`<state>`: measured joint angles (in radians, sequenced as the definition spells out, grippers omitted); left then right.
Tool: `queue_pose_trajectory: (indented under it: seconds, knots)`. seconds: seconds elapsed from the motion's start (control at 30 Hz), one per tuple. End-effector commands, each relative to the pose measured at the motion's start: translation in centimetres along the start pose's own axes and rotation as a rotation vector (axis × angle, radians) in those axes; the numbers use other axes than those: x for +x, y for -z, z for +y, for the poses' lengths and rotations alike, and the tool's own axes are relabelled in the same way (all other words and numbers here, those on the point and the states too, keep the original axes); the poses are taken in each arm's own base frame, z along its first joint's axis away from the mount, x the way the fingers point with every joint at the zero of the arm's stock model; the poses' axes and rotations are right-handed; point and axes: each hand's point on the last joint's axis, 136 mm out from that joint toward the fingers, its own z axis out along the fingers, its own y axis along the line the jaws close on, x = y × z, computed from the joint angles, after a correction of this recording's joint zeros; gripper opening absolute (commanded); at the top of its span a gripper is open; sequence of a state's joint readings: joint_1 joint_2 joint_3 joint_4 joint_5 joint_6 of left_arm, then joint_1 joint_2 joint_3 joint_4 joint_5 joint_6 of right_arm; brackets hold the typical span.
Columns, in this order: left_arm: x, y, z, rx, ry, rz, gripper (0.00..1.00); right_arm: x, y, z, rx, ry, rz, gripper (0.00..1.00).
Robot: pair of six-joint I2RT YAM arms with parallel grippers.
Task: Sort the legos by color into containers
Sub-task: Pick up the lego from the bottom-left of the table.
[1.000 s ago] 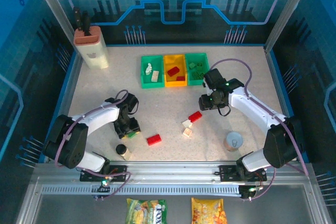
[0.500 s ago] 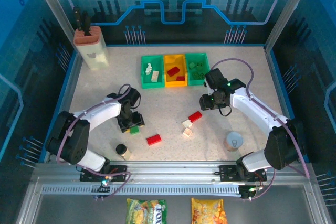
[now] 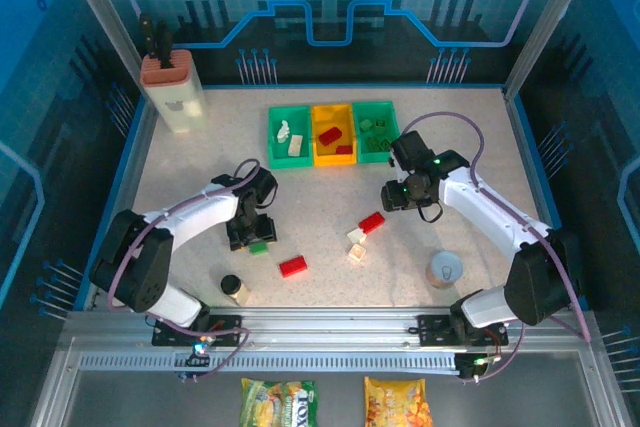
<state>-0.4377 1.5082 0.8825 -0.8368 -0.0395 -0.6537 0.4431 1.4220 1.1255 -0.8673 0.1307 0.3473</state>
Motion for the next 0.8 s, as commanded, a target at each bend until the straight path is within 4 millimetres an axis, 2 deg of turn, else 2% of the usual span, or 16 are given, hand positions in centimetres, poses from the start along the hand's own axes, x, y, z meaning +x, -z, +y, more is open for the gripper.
queue_pose_trajectory:
  seconds: [0.0,0.2,0.3,0.5,0.77]
  knots:
    - [0.4,0.4,0.6,-0.029,0.009,0.010,0.65,0.5,0.2,-0.5,0.014,-0.013,0.011,0.54]
    - [1.0,-1.6,-0.5,0.028,0.021,0.060,0.66,0.4,0.5,-0.6,0.018,-0.010,0.007,0.54]
    - [1.1,-2.2,-0.4,0.022,0.025,0.068,0.64,0.4,0.6,-0.6,0.022,-0.011,0.005,0.54]
    - [1.1,-2.7,0.1,-0.007,0.023,0.067,0.62,0.5,0.6,-0.7,0.026,-0.011,0.011,0.54]
    - [0.9,-3.0,-0.1,-0.002,0.019,0.066,0.56,0.4,0.7,-0.6,0.022,-0.013,0.011,0.54]
